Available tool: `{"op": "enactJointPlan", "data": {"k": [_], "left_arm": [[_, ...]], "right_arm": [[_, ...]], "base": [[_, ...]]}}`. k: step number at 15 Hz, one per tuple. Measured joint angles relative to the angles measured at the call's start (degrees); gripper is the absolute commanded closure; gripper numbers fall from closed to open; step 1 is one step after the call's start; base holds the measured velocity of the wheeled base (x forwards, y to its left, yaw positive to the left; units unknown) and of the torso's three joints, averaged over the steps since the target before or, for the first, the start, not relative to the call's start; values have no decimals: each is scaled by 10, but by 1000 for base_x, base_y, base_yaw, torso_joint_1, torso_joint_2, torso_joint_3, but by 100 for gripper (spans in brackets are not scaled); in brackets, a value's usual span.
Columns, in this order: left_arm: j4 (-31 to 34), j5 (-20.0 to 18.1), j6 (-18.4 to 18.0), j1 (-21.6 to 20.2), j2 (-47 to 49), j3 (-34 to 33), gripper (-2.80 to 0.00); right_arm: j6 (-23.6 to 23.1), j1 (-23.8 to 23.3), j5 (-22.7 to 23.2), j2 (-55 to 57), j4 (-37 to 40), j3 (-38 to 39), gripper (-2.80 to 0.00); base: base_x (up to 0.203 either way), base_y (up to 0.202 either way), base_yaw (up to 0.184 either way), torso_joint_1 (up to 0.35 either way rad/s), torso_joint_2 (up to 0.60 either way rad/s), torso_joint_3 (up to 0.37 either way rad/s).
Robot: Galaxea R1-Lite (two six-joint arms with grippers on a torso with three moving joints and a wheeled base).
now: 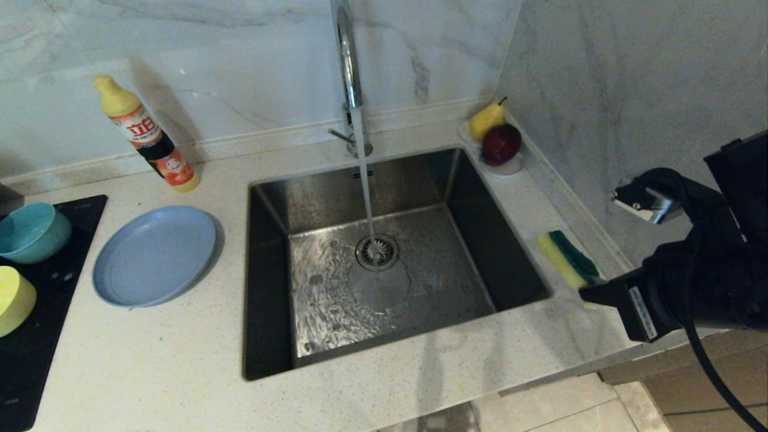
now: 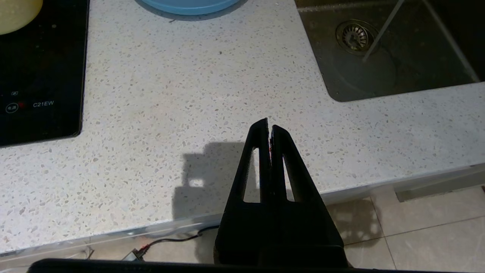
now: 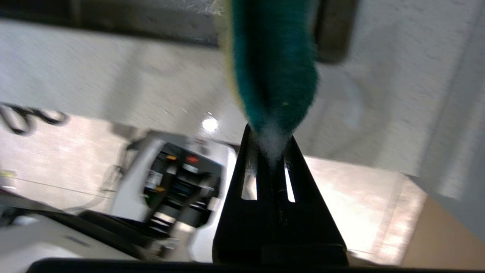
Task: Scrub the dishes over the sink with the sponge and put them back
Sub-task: Put down the sponge
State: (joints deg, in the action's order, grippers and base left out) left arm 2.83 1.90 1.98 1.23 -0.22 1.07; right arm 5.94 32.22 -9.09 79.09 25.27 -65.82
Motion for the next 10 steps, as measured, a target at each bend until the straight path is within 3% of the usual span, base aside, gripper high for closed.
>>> {"op": "enactJointPlan", "data": {"k": [3, 7, 10], "left_arm": [[1, 0, 0, 0, 0, 0, 0], [1, 0, 0, 0, 0, 0, 0], [1, 0, 0, 0, 0, 0, 0]], "right_arm": [[-11, -10, -47, -13, -17, 42, 0], [-11, -12, -141, -5, -108, 123, 0], [-9, -13, -160, 20, -171, 181, 0]], "base": [[0, 0, 0, 0, 0, 0], [0, 0, 0, 0, 0, 0], [0, 0, 0, 0, 0, 0]]}}
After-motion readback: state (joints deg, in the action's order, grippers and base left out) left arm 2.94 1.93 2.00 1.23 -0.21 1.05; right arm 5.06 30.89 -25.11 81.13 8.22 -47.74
